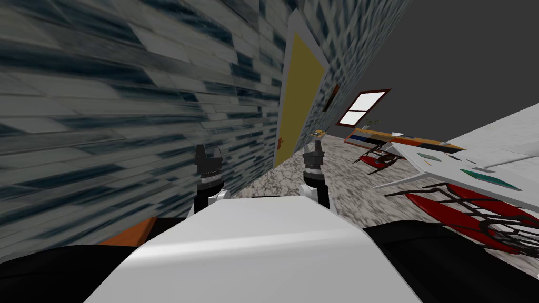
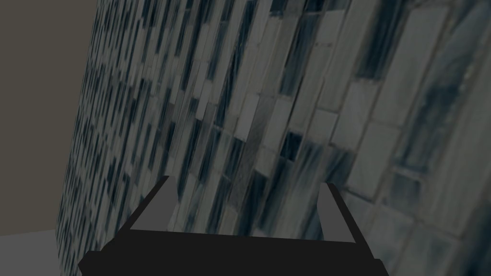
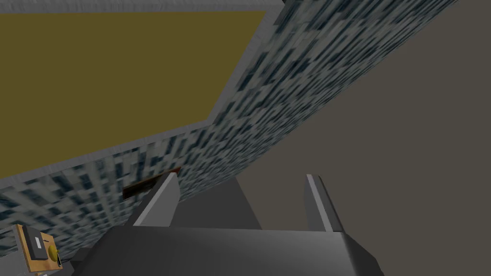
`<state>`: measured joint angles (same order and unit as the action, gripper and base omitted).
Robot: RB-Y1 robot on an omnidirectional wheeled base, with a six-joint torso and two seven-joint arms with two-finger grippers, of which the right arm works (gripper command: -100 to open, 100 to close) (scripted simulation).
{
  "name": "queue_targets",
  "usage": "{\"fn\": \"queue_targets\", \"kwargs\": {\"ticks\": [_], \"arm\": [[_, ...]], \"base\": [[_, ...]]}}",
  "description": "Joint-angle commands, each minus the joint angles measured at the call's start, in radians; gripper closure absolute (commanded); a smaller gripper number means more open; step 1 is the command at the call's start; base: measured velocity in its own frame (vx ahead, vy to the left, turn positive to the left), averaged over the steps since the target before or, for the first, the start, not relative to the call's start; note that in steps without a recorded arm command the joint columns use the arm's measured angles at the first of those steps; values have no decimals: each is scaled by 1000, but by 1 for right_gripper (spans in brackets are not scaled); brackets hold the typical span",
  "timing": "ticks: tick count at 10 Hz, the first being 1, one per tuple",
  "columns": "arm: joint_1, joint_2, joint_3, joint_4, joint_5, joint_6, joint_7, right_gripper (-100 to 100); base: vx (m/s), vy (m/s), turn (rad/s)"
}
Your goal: Pull the door open
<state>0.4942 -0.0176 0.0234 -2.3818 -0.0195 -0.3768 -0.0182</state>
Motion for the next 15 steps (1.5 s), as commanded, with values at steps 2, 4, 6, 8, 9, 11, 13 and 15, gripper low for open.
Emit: {"fn": "queue_targets", "kwargs": {"ticks": [2, 4, 6, 8, 9, 11, 13, 15], "arm": [[-24, -14, 2, 50, 19, -14, 22, -100], [-44, -26, 4, 91, 35, -26, 39, -100], [-70, -41, 7, 145, 56, -42, 63, -100], [-101, -58, 10, 207, 81, -60, 91, -100], [-118, -68, 11, 235, 95, -70, 106, -100], [-136, -77, 13, 281, 109, -81, 122, -100], [-155, -88, 15, 321, 125, -92, 140, -100], [-195, -110, 19, 390, 157, -116, 176, -100]], "base": [[42, -20, 10], [59, -32, 11], [63, -35, 12], [88, -47, 15], [77, -50, 20], [54, -25, 7], [63, -31, 15], [66, -43, 13]]}}
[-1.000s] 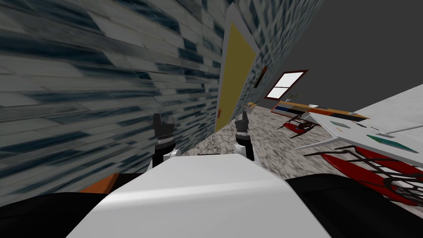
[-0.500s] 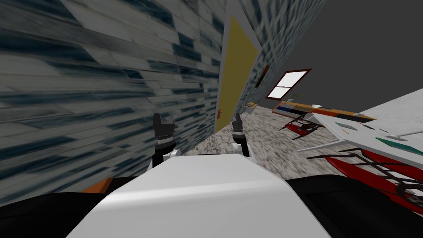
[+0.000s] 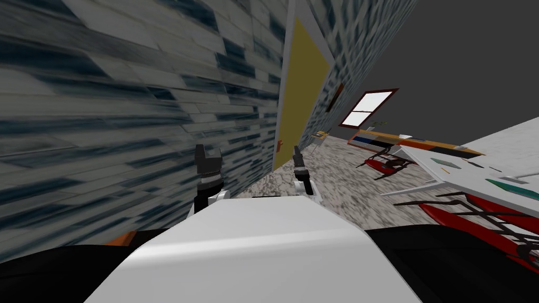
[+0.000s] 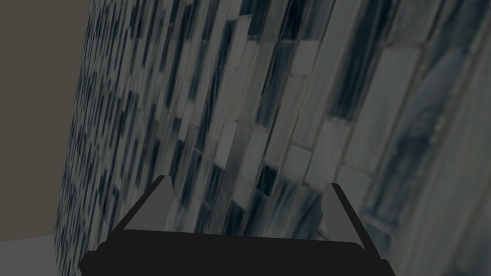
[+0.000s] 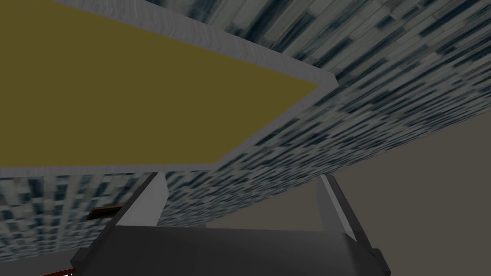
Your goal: Pull the door open
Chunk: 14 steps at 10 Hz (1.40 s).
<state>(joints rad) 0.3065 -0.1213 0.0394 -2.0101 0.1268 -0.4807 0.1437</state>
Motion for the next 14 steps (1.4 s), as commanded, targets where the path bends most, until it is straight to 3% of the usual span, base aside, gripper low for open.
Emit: {"fn": "queue_targets", "kwargs": {"ticks": [1, 3, 4, 5, 6, 8, 9, 11, 14], "arm": [[-7, -6, 3, 31, 10, -12, 14, -100], [-49, -29, 7, 99, 44, -37, 52, -100], [-49, -29, 7, 119, 44, -37, 52, -100], [-72, -41, 9, 158, 62, -50, 72, -100], [-72, -41, 9, 165, 62, -50, 72, -100], [-117, -65, 13, 240, 99, -77, 113, -100], [-117, -65, 13, 258, 99, -77, 113, -100], [-163, -90, 18, 329, 136, -105, 155, -100], [-186, -103, 20, 402, 155, -118, 176, -100]], "base": [[60, -45, 14], [62, -34, 15], [59, -36, 12], [55, -47, 9], [44, -36, 11], [68, -41, 18], [58, -39, 14], [70, -47, 15], [57, -40, 11]]}}
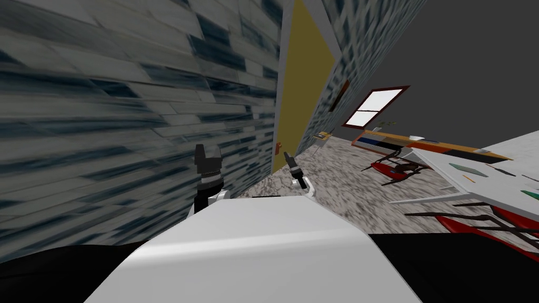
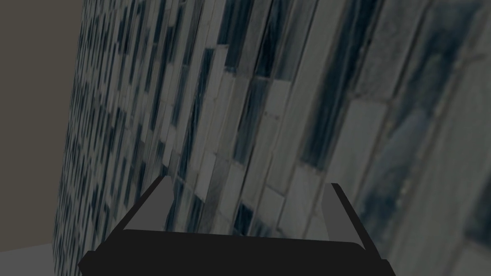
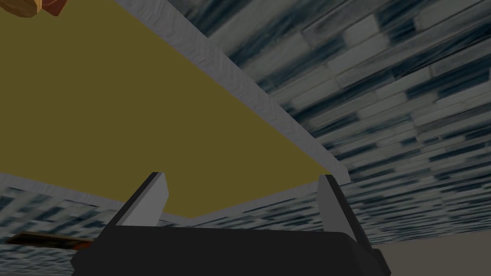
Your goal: Pull the door open
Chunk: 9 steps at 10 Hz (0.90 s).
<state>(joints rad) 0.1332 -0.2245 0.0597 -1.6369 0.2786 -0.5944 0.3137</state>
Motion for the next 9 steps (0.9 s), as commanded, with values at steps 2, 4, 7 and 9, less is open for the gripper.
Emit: {"fn": "queue_targets", "kwargs": {"ticks": [2, 4, 7, 9], "arm": [[-36, -12, 2, 68, 22, -19, 27, -100], [-60, -24, 4, 125, 40, -32, 48, -100], [-105, -49, 9, 220, 77, -60, 89, -100], [-150, -73, 13, 295, 113, -86, 129, -100]], "base": [[19, -13, 4], [65, -36, 20], [68, -58, 16], [65, -38, 16]]}}
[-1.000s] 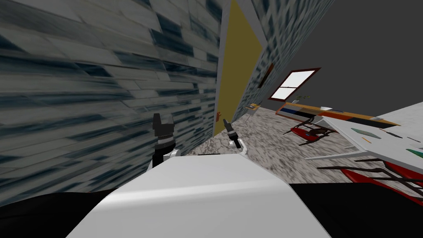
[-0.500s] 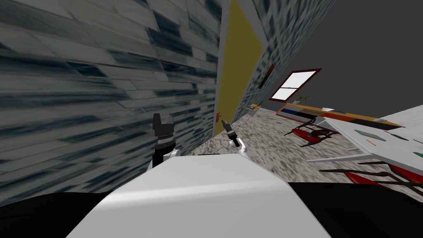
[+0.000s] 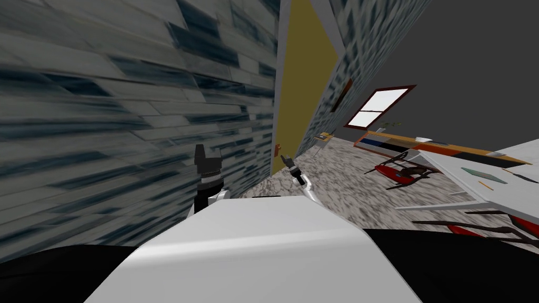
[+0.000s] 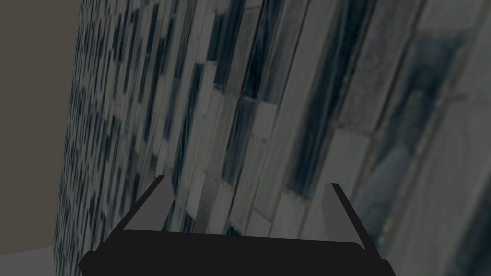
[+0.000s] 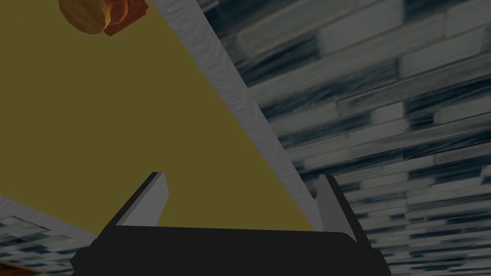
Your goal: Pull the door open
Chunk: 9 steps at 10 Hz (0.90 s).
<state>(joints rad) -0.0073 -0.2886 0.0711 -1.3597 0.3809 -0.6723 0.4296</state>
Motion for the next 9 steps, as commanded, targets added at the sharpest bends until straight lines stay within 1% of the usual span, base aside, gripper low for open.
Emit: {"fn": "queue_targets", "kwargs": {"ticks": [1, 3, 4, 5, 6, 7, 8, 9], "arm": [[-10, -8, 1, 36, 11, -8, 14, -100], [-52, -31, 5, 108, 45, -34, 52, -100], [-52, -31, 5, 124, 45, -34, 52, -100], [-73, -42, 7, 163, 62, -46, 71, -100], [-92, -52, 9, 192, 77, -57, 88, -100], [-92, -52, 9, 206, 77, -57, 88, -100], [-112, -62, 11, 246, 93, -69, 105, -100], [-112, -62, 11, 246, 93, -69, 105, -100]], "base": [[66, -37, 12], [66, -51, 14], [57, -46, 13], [52, -35, 9], [78, -54, 17], [61, -41, 12], [50, -29, 13], [35, -21, 5]]}}
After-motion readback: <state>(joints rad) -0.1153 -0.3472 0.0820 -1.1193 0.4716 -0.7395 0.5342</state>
